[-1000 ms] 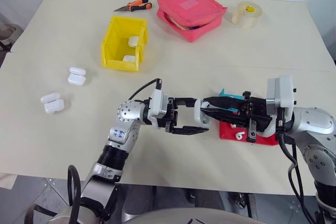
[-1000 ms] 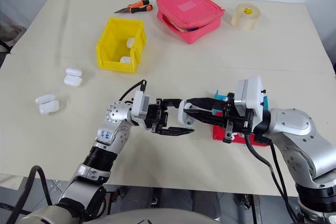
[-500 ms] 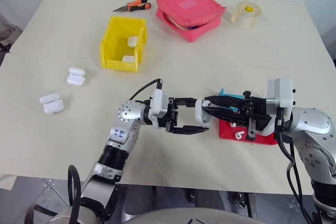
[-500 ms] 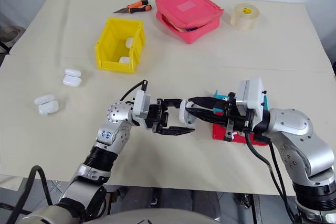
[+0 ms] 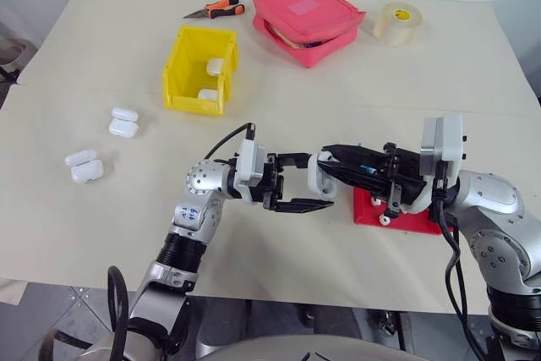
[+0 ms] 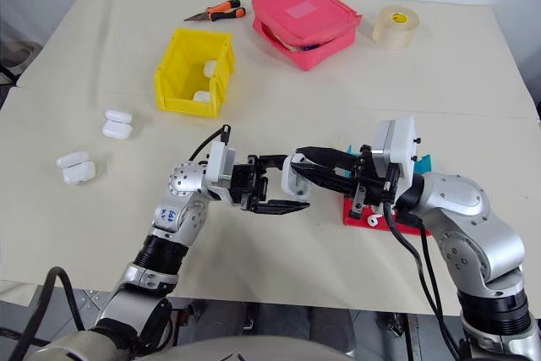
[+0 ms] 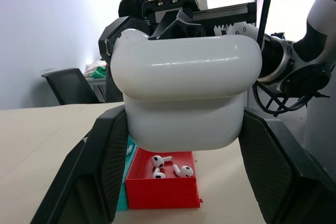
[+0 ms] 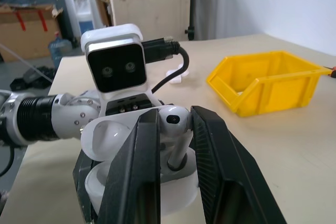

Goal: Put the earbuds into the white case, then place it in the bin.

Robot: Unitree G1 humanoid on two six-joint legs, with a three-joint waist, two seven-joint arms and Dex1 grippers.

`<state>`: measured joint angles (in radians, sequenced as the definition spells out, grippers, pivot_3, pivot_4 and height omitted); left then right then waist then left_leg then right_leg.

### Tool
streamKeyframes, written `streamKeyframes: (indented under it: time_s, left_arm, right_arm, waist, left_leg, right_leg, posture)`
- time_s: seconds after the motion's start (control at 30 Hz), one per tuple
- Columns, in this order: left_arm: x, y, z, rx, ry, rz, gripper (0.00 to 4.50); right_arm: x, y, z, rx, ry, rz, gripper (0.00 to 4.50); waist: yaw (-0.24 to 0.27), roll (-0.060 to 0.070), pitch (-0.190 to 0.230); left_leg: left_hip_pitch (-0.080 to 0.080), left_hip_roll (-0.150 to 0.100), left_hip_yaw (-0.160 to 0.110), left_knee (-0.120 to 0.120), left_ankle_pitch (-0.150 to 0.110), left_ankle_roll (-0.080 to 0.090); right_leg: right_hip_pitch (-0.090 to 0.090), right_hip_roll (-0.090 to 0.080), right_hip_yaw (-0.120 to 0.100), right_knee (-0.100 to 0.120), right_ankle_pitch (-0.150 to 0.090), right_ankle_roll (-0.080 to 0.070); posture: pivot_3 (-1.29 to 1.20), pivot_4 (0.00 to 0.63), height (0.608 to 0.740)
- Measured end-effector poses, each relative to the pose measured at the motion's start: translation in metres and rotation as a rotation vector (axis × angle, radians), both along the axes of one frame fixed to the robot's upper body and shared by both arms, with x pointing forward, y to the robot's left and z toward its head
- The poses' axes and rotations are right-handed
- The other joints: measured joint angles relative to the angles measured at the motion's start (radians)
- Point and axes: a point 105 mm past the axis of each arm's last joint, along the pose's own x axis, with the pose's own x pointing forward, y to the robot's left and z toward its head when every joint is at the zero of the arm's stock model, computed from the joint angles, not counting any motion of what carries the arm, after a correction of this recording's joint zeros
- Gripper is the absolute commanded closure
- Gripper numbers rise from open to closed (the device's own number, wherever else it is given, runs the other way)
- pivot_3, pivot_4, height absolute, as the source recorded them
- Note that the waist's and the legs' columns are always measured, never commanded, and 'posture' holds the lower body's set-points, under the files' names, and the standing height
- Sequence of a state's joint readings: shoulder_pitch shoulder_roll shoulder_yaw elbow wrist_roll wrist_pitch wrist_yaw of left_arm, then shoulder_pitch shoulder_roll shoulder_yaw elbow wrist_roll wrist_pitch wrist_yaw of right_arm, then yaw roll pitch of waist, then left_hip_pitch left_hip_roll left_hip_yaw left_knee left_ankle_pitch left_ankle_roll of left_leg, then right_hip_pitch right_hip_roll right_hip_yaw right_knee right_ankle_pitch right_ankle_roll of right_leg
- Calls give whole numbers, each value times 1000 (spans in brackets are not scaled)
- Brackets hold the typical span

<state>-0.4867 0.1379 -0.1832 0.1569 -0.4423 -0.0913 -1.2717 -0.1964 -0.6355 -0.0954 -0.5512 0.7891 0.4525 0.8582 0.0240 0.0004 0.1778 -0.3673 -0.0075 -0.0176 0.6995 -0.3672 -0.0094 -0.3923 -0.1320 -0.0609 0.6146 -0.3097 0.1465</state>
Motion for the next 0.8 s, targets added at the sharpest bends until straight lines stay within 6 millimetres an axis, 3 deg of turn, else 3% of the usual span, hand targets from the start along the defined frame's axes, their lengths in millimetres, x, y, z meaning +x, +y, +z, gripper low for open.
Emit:
streamKeyframes:
  time_s: [0.8]
  left_arm:
    - [0, 0, 0, 31, -1, -27, 1718]
  right_arm:
    - [-8, -4, -15, 108, -1, -66, 3995]
  waist:
    - [-1, 0, 0]
  left_leg:
    - [0, 0, 0, 0, 0, 0]
  right_leg:
    - [0, 0, 0, 0, 0, 0]
  posture:
    - [0, 150, 740]
